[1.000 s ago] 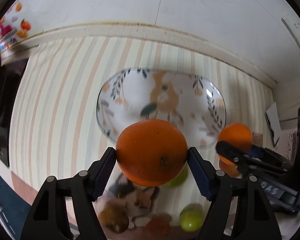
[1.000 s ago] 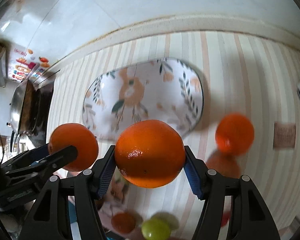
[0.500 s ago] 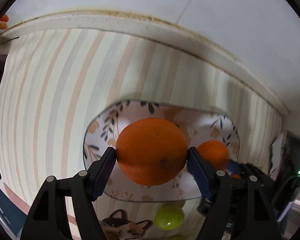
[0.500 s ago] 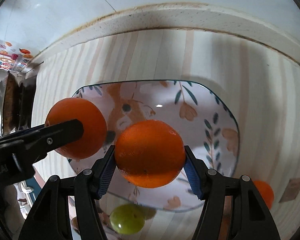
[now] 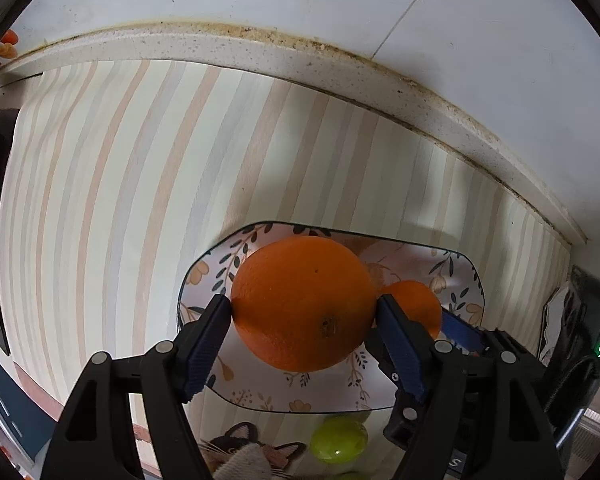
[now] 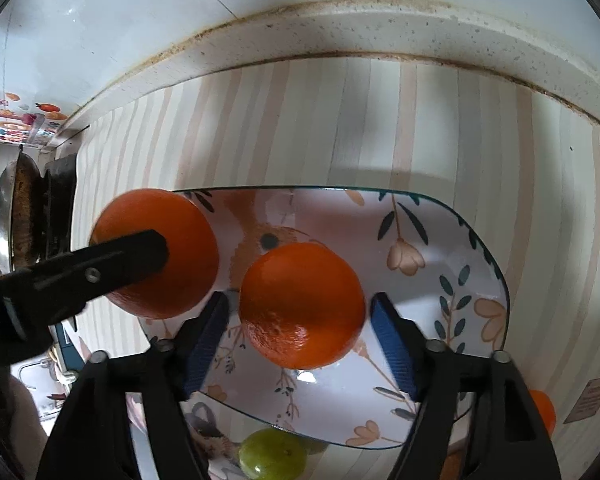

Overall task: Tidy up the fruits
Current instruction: 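Carry both held oranges over the white floral plate, then open both tools to drop the oranges onto the plate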

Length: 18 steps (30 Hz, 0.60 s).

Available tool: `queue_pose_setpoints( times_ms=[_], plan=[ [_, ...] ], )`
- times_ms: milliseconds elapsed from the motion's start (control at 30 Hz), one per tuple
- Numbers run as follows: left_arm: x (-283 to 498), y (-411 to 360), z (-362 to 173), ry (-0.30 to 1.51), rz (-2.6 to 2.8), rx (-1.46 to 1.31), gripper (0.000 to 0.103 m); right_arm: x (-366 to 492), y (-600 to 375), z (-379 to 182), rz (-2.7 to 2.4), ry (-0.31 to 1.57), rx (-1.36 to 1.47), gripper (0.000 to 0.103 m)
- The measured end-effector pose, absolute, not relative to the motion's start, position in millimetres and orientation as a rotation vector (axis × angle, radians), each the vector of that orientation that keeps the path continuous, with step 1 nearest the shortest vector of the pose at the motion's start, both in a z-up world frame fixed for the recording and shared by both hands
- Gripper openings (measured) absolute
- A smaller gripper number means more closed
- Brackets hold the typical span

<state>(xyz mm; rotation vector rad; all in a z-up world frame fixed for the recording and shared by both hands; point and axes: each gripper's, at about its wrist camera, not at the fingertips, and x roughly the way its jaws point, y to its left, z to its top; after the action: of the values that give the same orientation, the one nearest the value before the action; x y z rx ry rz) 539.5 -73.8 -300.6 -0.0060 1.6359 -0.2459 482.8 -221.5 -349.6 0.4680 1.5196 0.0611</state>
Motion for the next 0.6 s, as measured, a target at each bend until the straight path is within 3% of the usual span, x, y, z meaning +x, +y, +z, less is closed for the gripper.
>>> queue_pose_setpoints(
  times_ms=[100, 200, 600],
  plan=[
    [537, -72, -294, 1.616, -0.248, -0.023, 0.074, 483, -221, -347, 0.054, 1.521, 0.459, 0.090],
    [535, -72, -287, 1.591, -0.240, -0.013, 0.082, 477, -227, -347, 0.033, 1.531, 0.438, 0.090],
    [497, -50, -260, 1.453, -0.139, 0.051, 0.082, 447, -232, -324, 0.008, 1.499, 0.369, 0.094]
  ],
)
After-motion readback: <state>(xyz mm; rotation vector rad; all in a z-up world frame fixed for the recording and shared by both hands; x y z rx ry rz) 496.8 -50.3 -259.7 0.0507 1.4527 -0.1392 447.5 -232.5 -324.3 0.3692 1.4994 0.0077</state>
